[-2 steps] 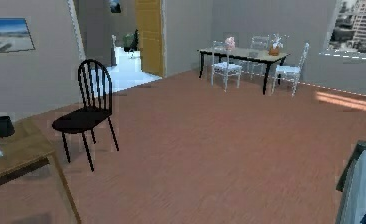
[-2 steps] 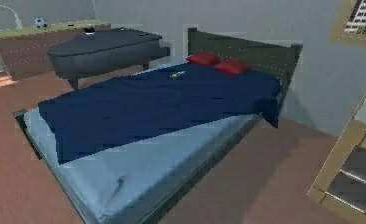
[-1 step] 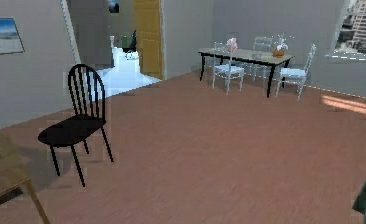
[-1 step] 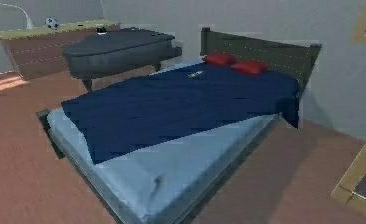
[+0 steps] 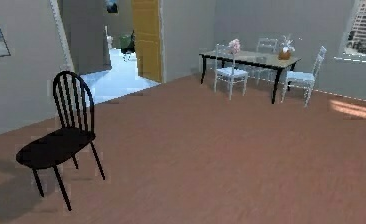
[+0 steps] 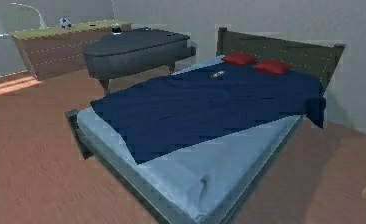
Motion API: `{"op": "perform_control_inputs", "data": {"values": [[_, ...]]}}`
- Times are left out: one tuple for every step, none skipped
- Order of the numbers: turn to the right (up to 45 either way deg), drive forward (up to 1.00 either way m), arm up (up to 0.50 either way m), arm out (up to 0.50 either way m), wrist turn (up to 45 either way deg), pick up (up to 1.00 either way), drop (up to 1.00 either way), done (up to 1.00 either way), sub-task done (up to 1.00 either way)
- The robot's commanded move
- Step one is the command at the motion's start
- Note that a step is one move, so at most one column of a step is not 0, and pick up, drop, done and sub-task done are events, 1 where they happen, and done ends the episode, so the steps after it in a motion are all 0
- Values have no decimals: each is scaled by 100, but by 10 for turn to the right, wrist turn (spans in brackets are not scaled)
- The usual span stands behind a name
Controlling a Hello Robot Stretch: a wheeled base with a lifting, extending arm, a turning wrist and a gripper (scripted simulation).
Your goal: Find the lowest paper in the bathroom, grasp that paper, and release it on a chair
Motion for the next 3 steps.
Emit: {"op": "perform_control_inputs", "data": {"values": [[-60, 0, 0, 0, 0, 0, 0, 0, 0], [-30, 0, 0, 0, 0, 0, 0, 0, 0], [30, 0, 0, 0, 0, 0, 0, 0, 0]]}}
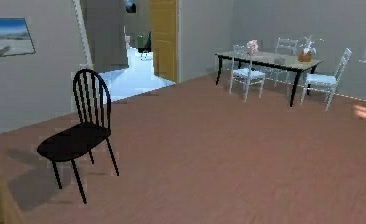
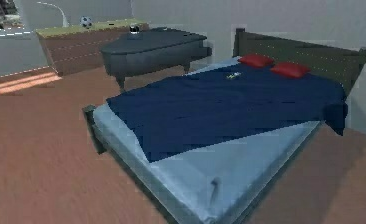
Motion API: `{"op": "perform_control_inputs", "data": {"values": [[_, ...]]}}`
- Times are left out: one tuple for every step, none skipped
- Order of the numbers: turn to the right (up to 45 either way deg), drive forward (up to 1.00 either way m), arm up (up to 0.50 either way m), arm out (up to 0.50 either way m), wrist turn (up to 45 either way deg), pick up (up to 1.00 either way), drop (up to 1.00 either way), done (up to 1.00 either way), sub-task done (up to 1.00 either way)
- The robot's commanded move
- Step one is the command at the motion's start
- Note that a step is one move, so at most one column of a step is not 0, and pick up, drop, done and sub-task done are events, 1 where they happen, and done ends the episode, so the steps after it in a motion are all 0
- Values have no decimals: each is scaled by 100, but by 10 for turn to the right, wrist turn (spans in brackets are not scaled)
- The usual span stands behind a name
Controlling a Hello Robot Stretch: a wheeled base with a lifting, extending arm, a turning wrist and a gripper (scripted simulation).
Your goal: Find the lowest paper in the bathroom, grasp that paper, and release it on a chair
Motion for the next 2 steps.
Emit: {"op": "perform_control_inputs", "data": {"values": [[0, 20, 0, 0, 0, 0, 0, 0, 0], [0, 100, 0, 0, 0, 0, 0, 0, 0]]}}
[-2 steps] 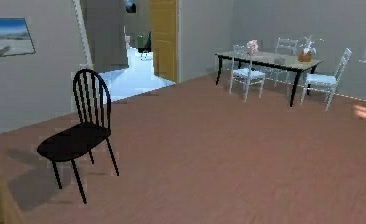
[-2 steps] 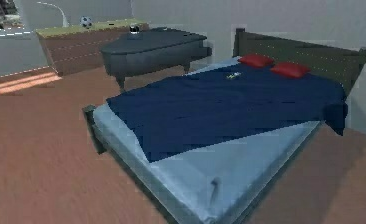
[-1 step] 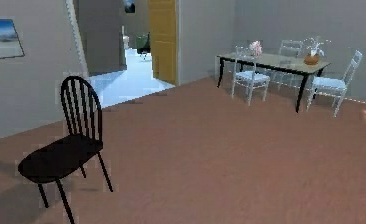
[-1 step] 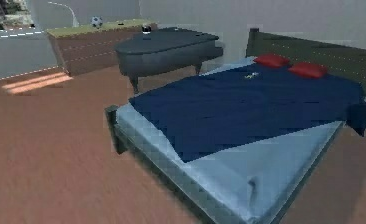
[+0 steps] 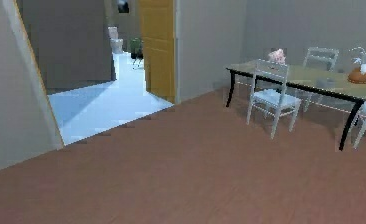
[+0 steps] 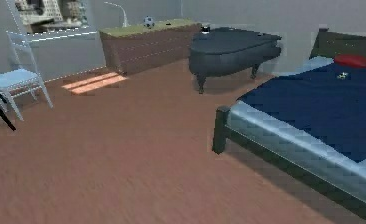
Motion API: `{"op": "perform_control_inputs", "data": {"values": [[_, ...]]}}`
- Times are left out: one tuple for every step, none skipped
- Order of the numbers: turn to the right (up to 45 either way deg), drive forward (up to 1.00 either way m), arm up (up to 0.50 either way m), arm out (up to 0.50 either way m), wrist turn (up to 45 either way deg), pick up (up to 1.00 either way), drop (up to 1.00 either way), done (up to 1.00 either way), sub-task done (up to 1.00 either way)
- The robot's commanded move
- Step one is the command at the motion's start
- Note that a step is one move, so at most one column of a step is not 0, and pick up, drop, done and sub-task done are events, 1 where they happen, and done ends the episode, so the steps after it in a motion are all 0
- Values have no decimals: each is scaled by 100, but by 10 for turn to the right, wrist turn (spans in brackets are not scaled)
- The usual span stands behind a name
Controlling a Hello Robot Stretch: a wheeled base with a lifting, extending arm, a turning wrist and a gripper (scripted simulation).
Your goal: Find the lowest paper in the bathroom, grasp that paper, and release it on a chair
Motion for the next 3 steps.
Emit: {"op": "perform_control_inputs", "data": {"values": [[-30, 0, 0, 0, 0, 0, 0, 0, 0], [0, 55, 0, 0, 0, 0, 0, 0, 0], [-360, 0, 0, 0, 0, 0, 0, 0, 0]]}}
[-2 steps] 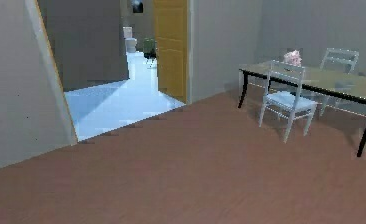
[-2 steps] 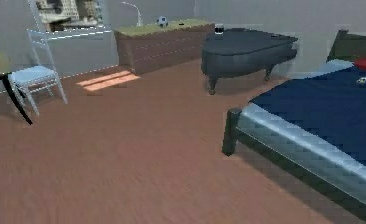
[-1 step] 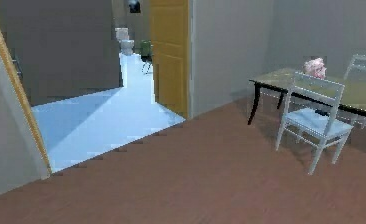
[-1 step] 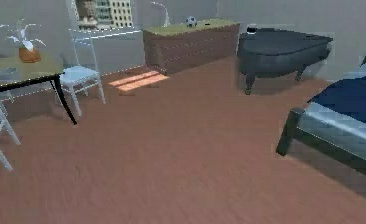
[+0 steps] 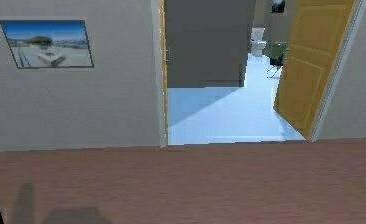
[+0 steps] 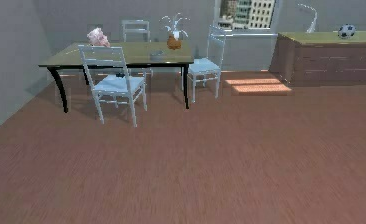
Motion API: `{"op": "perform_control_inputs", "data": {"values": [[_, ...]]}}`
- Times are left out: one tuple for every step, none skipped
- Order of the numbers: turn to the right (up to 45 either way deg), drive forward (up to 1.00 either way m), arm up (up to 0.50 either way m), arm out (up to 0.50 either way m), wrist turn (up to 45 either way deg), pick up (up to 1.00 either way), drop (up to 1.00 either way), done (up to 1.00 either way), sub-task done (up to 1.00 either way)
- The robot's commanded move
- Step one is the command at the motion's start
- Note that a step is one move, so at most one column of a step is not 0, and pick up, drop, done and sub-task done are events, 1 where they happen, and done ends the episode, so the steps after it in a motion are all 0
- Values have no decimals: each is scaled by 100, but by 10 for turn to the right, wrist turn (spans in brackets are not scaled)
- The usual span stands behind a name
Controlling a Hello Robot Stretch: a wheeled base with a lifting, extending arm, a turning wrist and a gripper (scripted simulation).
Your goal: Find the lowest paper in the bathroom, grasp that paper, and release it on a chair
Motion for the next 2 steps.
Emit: {"op": "perform_control_inputs", "data": {"values": [[0, 5, 0, 0, 0, 0, 0, 0, 0], [180, 0, 0, 0, 0, 0, 0, 0, 0]]}}
